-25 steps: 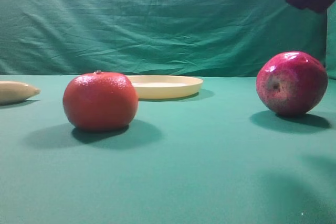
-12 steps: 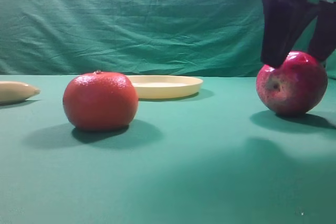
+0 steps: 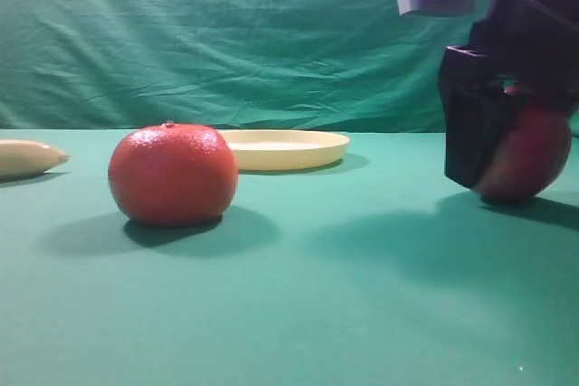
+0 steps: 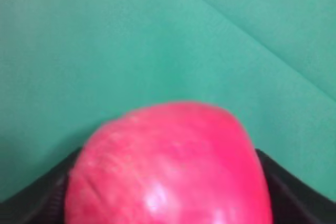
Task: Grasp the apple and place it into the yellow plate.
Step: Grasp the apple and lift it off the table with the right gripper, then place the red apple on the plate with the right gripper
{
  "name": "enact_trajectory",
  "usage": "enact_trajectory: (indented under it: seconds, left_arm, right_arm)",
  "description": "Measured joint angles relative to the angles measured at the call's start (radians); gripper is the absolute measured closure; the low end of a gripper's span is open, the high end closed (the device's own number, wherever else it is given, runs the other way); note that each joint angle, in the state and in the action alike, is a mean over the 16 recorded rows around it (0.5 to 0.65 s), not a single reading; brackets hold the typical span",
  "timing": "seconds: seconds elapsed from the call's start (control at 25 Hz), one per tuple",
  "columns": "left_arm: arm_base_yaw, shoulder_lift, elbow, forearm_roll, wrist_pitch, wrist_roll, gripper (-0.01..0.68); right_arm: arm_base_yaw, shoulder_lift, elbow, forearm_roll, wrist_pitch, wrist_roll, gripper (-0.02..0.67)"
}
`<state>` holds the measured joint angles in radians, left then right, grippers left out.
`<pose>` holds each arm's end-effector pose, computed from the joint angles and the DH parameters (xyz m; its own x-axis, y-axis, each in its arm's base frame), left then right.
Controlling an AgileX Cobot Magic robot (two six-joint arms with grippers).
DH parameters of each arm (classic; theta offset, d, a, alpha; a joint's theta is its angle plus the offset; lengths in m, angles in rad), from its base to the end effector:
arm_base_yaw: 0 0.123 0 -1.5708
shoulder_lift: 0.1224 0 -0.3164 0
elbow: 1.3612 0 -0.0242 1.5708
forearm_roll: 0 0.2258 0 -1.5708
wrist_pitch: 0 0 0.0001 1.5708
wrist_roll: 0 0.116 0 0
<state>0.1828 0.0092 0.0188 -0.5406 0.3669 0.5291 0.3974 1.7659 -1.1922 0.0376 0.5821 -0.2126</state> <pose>0.0240 -0.0174 0.1727 -0.2520 -0.0282 -0.9673 0.0015 0.9996 -0.0295 0.3361 0.1437 0.2377 -0.7235 -0.4991 -0.4770 -0.5352 0.8419 -0.0690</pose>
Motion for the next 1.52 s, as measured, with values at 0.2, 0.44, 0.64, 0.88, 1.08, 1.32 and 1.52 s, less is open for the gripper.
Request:
enact_trajectory:
  seconds: [0.2, 0.44, 0.64, 0.88, 1.08, 1.32, 1.52]
  left_arm:
    - [0.000, 0.000, 0.000, 0.000, 0.000, 0.000, 0.516]
    - [0.000, 0.000, 0.000, 0.000, 0.000, 0.000, 0.516]
    - [0.000, 0.000, 0.000, 0.000, 0.000, 0.000, 0.516]
    - [0.000, 0.000, 0.000, 0.000, 0.000, 0.000, 0.516]
    - [0.000, 0.000, 0.000, 0.000, 0.000, 0.000, 0.516]
    - [0.000, 0.000, 0.000, 0.000, 0.000, 0.000, 0.516]
    - [0.000, 0.000, 0.000, 0.000, 0.000, 0.000, 0.516]
  right_arm:
    - [0.025, 0.026, -0.136, 0.084, -0.059, -0.016, 0.160]
    - [0.077, 0.125, -0.292, 0.184, -0.148, -0.047, 0.160]
    - [0.119, 0.241, -0.391, 0.221, -0.193, -0.075, 0.160]
    - [0.140, 0.348, -0.474, 0.224, -0.185, -0.092, 0.108]
    - [0.141, 0.371, -0.519, 0.209, -0.146, -0.097, 0.062]
    - [0.141, 0.313, -0.568, 0.175, -0.055, -0.097, 0.113]
    - [0.141, 0.209, -0.608, 0.143, 0.063, -0.094, 0.304]
